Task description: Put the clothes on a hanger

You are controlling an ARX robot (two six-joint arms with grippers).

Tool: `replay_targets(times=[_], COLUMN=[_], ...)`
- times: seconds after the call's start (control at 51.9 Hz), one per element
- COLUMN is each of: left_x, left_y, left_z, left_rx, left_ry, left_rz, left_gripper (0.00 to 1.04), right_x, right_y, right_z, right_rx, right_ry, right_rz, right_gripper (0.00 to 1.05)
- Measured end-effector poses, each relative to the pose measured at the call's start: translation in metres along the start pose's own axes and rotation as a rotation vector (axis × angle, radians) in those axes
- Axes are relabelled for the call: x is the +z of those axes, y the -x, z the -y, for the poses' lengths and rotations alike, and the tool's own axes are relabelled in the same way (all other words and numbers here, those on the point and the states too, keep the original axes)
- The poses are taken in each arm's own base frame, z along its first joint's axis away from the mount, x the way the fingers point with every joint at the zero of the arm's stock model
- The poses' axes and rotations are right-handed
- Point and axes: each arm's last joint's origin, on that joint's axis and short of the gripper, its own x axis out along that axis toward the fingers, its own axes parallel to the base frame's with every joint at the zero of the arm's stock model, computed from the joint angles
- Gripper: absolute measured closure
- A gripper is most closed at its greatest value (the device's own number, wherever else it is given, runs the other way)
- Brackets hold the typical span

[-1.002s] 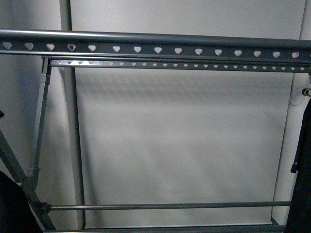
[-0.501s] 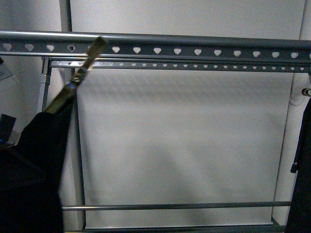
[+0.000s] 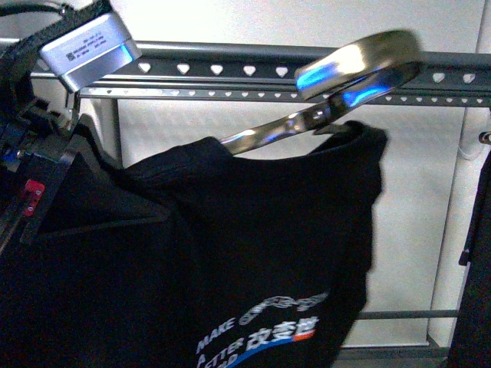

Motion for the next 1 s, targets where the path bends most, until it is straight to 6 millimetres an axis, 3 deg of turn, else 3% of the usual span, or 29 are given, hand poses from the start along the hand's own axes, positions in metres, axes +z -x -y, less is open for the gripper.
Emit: replay_targets(times=[0.135, 0.27, 0.713, 0.79, 0.829, 0.906, 1.002], left_x=[0.016, 0.021, 0.021, 0.02, 0.02, 0.02, 0.019], left_y=[-0.01, -0.015, -0.015, -0.015, -0.015, -0.015, -0.015], left_z=[0.0, -0.001, -0.001, -0.001, -0.001, 0.0, -0.001], left_rx=[0.012, 0.07, 0.075, 0.074, 0.075, 0.075, 0.076], left_ry=[-0.267, -0.426, -0.457, -0.458, -0.458, -0.459, -0.456], left_rz=[0.049, 0.076, 0.071, 0.07, 0.069, 0.069, 0.065], left_gripper=[1.01, 1.01, 1.01, 1.01, 1.01, 1.01, 1.01], right_x=[0.0, 0.0, 0.0, 0.003, 0.009, 0.042, 0.076], right_y=[0.0, 0.0, 0.0, -0.003, -0.007, -0.026, -0.065], right_z=[0.0, 0.0, 0.0, 0.002, 0.005, 0.025, 0.046], right_rx=[0.0, 0.0, 0.001, 0.162, 0.246, 0.37, 0.422], right_ry=[0.0, 0.0, 0.0, -0.029, -0.011, 0.142, 0.437], right_rz=[0.0, 0.0, 0.0, -0.036, -0.044, -0.001, 0.029], right_gripper=[0.07, 0.07, 0.07, 0.07, 0.07, 0.07, 0.07])
